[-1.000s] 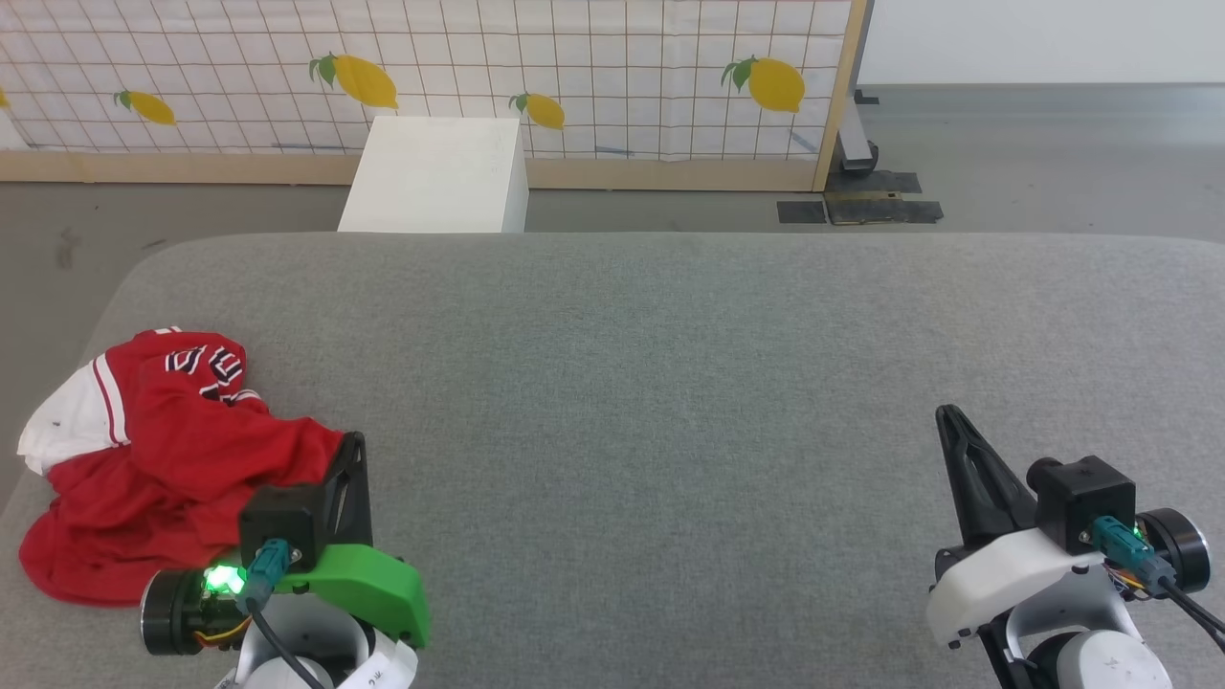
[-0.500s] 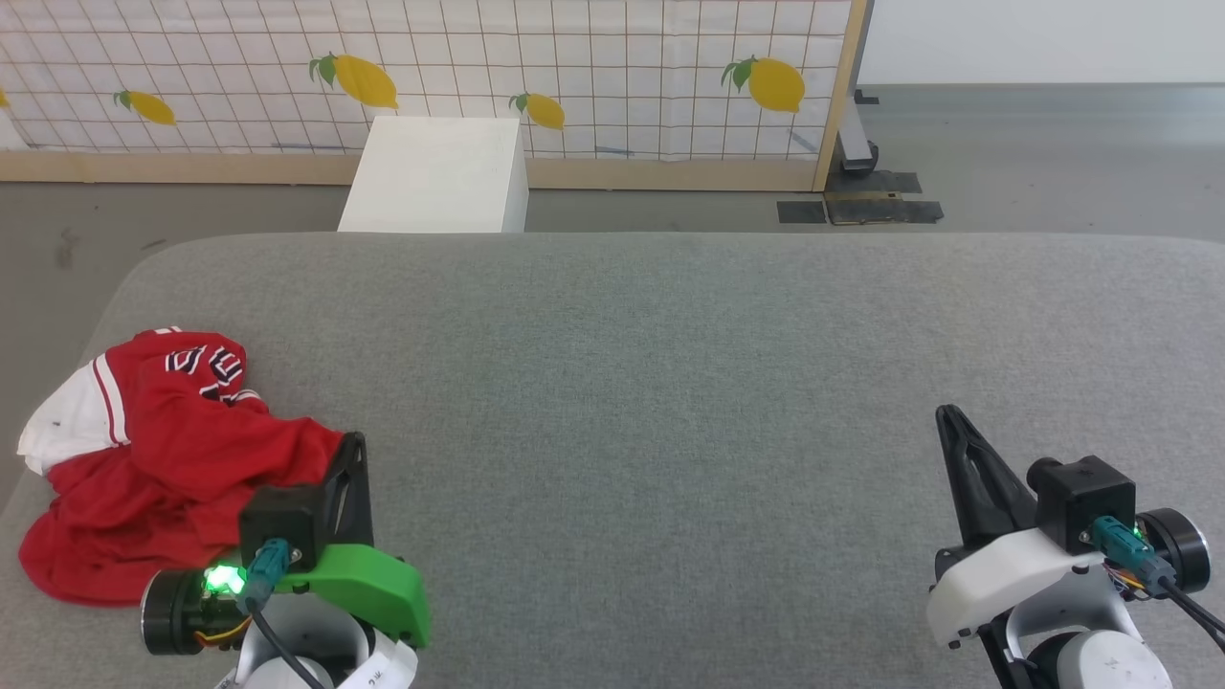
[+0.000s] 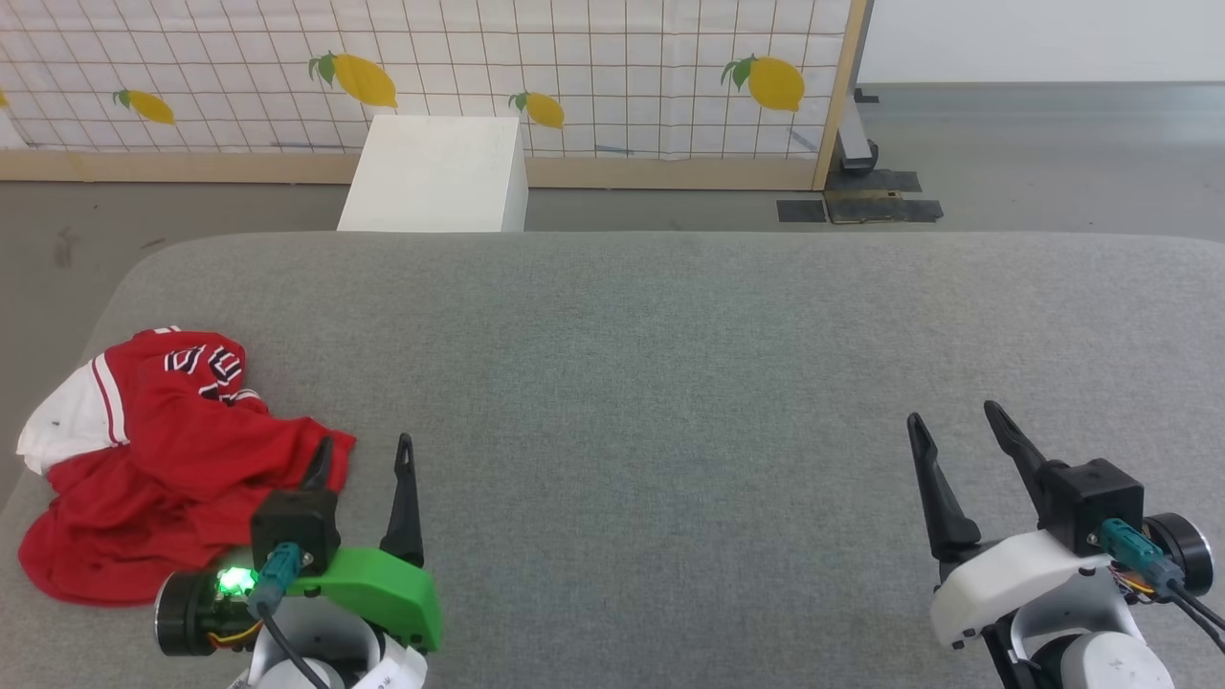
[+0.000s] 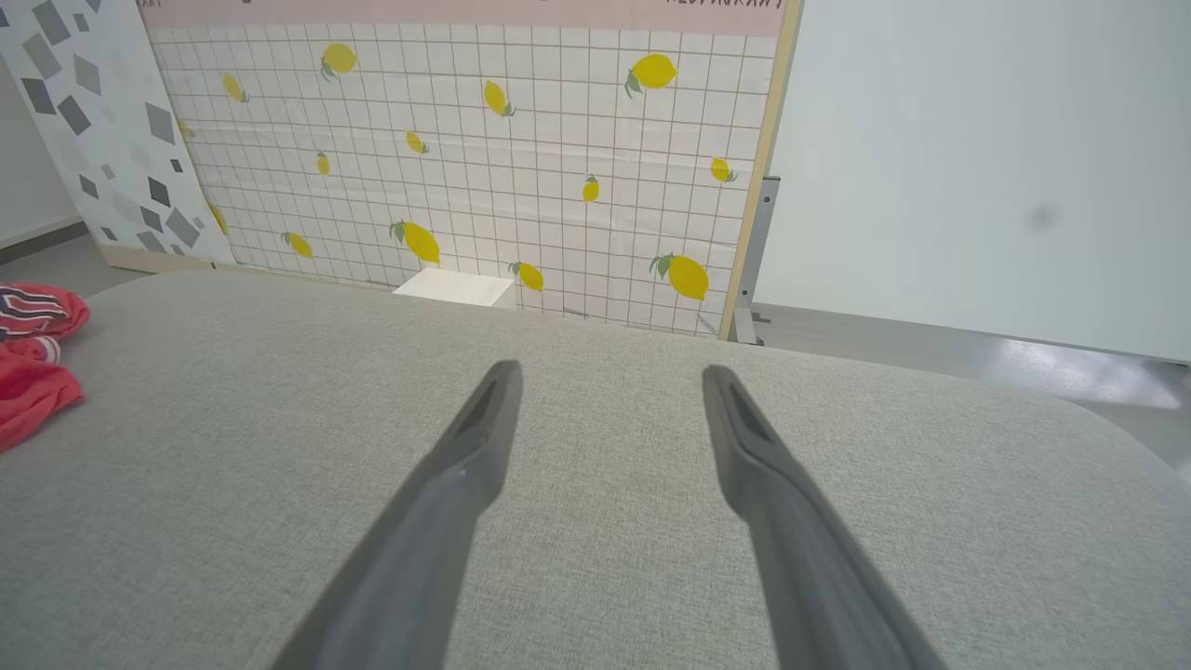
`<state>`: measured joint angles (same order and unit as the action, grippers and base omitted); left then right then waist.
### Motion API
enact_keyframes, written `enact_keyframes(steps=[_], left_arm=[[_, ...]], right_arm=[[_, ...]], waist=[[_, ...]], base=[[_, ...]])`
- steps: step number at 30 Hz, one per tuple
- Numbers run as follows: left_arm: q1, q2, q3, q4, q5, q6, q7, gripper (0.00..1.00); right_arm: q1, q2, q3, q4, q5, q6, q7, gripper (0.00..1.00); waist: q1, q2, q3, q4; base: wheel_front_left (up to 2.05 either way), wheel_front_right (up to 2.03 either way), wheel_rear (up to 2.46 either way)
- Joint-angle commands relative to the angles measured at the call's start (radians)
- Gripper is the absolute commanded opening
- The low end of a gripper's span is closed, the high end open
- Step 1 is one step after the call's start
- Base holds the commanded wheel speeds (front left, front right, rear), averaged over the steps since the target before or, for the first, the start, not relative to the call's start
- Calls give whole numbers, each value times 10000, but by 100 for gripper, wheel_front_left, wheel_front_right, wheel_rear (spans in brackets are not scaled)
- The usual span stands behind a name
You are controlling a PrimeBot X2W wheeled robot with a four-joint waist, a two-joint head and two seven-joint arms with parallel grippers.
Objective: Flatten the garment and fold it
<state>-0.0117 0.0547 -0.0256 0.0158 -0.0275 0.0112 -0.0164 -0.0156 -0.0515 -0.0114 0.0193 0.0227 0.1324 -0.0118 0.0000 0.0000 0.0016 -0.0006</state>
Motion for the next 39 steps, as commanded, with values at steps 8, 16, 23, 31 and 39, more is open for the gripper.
enact_keyframes(steps=[8,16,23,31,39], left_arm=[[-36,-3,-219,150,-132,272,-301,100],[-12,17,-302,199,-209,446,-488,100],[65,25,-351,219,-274,583,-629,100],[201,43,-408,233,-348,749,-797,100],[284,63,-488,250,-413,871,-957,100]], right_arm=[[171,2,-129,191,275,-3,-333,100],[246,3,-158,304,383,-4,-521,100],[326,4,-182,397,493,-5,-663,100],[402,5,-173,527,618,-6,-832,100],[499,5,-180,642,724,-7,-993,100]], waist=[[0,0,17,109],[0,0,34,522],[0,0,30,1010],[0,0,45,1648],[0,0,38,2301]], base=[[0,0,0],[0,0,0],[0,0,0],[0,0,0],[0,0,0]])
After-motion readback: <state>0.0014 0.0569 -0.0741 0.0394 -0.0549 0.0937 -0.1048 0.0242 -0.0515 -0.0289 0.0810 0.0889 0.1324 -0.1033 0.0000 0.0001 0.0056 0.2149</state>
